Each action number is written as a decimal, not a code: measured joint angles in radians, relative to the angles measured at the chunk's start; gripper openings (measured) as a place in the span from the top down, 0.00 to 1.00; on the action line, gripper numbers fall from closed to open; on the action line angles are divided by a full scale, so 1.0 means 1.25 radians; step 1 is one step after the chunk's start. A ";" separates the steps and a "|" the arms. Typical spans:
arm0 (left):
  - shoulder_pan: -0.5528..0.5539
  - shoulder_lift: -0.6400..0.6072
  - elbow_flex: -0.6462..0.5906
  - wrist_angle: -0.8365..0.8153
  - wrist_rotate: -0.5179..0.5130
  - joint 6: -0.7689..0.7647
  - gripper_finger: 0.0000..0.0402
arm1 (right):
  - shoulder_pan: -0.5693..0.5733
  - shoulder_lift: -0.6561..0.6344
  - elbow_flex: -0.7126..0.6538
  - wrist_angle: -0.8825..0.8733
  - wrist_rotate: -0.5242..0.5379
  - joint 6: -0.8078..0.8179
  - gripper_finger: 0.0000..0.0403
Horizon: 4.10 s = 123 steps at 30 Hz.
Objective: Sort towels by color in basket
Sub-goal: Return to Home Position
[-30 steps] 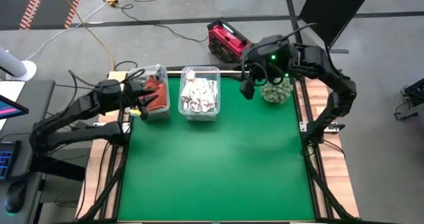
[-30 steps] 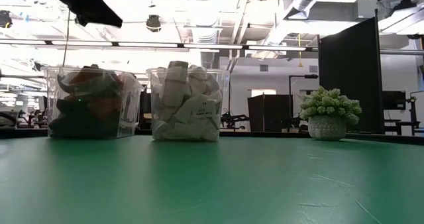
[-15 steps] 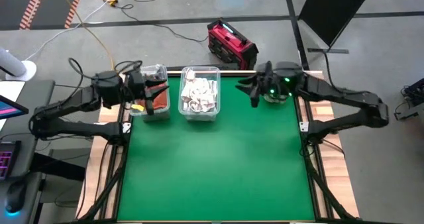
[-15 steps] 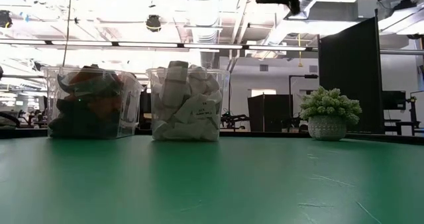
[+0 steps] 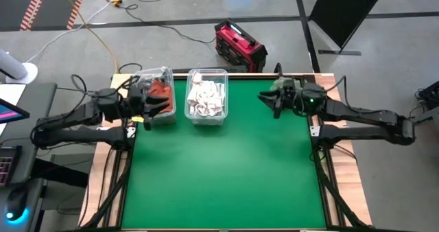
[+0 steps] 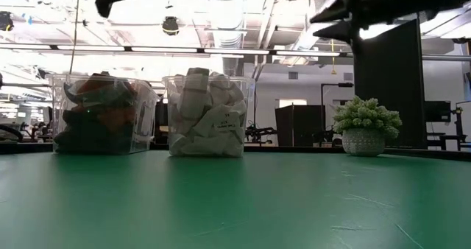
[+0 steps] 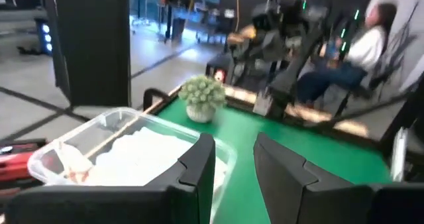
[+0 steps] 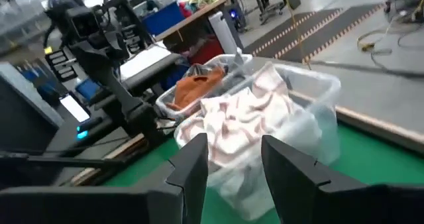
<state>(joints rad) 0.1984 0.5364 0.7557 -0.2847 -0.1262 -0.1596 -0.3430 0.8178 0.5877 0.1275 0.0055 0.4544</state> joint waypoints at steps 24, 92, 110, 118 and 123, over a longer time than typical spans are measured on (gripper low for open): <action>-0.087 -0.195 -0.432 0.463 -0.024 -0.106 0.76 | 0.046 -0.233 -0.394 0.283 0.049 0.250 0.62; -0.096 -0.167 -0.598 0.374 -0.065 0.379 0.76 | 0.057 -0.223 -0.462 -0.061 0.147 0.223 0.71; -0.096 -0.167 -0.598 0.380 -0.065 0.373 0.76 | 0.057 -0.223 -0.462 -0.063 0.148 0.223 0.71; -0.096 -0.167 -0.598 0.380 -0.065 0.374 0.76 | 0.057 -0.223 -0.461 -0.063 0.148 0.223 0.71; -0.096 -0.167 -0.598 0.380 -0.065 0.371 0.76 | 0.057 -0.224 -0.461 -0.063 0.148 0.223 0.71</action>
<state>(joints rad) 0.0788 0.3275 0.0082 0.1902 -0.2070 0.3045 -0.2718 0.5384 0.0109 0.0491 0.1902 0.7334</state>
